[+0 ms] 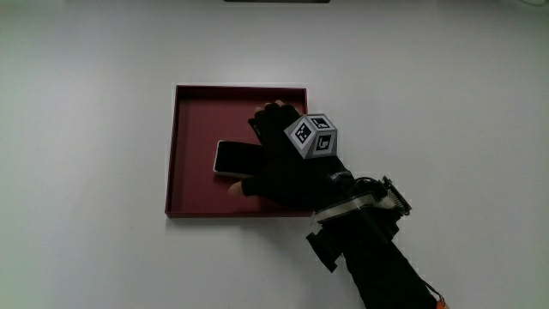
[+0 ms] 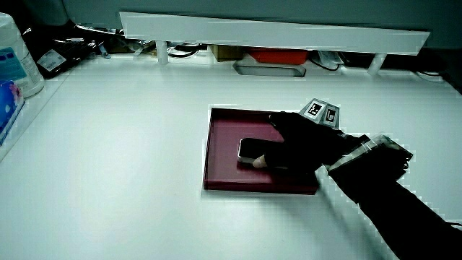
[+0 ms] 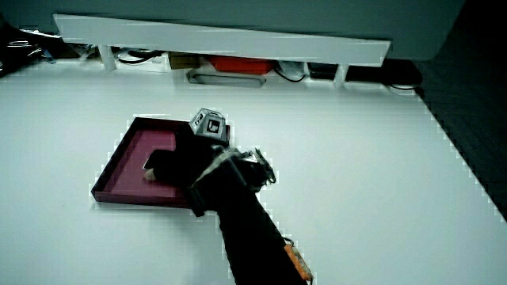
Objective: Pick eraser
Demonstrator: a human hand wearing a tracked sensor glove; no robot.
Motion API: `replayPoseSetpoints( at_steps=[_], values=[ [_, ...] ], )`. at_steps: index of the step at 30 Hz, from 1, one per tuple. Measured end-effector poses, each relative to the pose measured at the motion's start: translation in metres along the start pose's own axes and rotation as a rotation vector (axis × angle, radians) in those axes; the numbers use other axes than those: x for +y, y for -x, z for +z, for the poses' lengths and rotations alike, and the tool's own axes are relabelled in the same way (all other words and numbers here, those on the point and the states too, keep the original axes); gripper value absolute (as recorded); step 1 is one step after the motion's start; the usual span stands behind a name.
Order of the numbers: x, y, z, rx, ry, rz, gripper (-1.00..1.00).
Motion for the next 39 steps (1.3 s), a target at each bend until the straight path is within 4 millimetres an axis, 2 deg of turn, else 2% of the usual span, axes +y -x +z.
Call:
replayPoseSetpoints(
  at_steps=[9,17,26,39],
  values=[
    [0.011,-0.011,-0.015,-0.017,0.027,-0.035,0.0],
    [0.013,-0.011,-0.014,-0.015,0.024,-0.044,0.0],
    [0.009,-0.007,-0.011,-0.015,-0.072,-0.015,0.35],
    [0.008,-0.003,-0.013,-0.034,-0.112,0.006,0.85]
  ],
)
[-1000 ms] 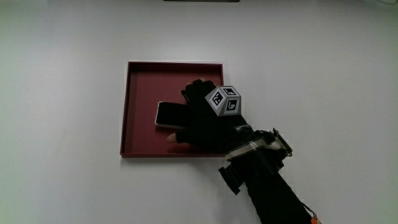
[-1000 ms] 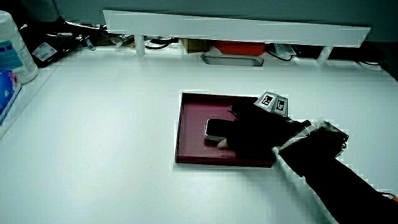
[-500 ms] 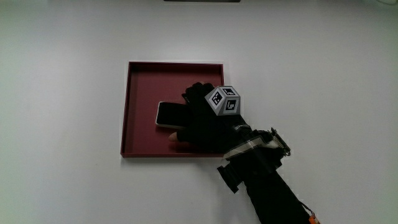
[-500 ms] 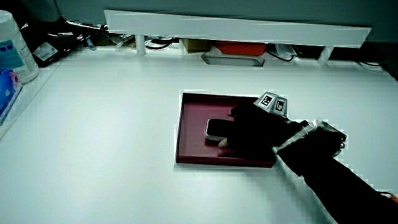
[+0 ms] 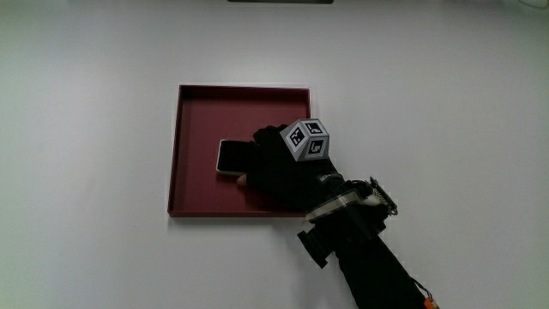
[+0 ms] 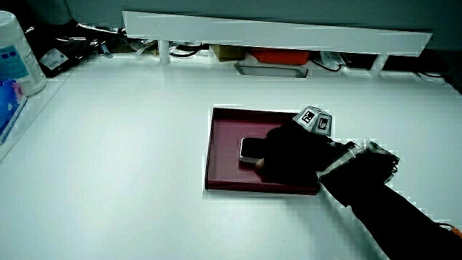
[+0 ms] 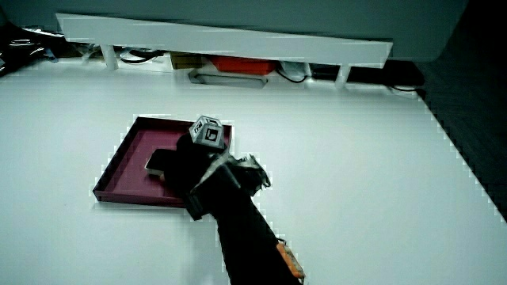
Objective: Pick eraser
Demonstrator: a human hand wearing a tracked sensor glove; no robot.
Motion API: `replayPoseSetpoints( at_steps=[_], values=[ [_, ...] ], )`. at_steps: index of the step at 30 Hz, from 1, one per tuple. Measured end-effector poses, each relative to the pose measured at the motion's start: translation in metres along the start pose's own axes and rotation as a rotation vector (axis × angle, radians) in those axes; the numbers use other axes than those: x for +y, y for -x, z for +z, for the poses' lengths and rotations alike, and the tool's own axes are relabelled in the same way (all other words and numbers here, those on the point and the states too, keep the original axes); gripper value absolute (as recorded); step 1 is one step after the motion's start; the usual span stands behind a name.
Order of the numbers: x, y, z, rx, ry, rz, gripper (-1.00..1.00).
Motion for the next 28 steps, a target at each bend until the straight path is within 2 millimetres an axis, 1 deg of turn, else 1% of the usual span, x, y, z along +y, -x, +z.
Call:
replayPoseSetpoints(
  at_steps=[4,8,13,16,20,24,25,28],
  values=[
    [-0.001,-0.001,0.0,-0.014,-0.028,0.0,1.0],
    [-0.002,0.0,0.002,-0.004,-0.039,0.02,1.0],
    [-0.01,0.009,0.016,0.004,-0.053,0.058,1.0],
    [-0.019,0.017,0.027,0.009,-0.072,0.088,1.0],
    [-0.03,0.023,0.038,0.009,-0.091,0.12,1.0],
    [-0.049,0.037,0.056,0.019,-0.097,0.169,1.0],
    [-0.054,0.039,0.059,-0.015,-0.117,0.178,1.0],
    [-0.062,0.038,0.059,-0.014,-0.093,0.202,1.0]
  ],
)
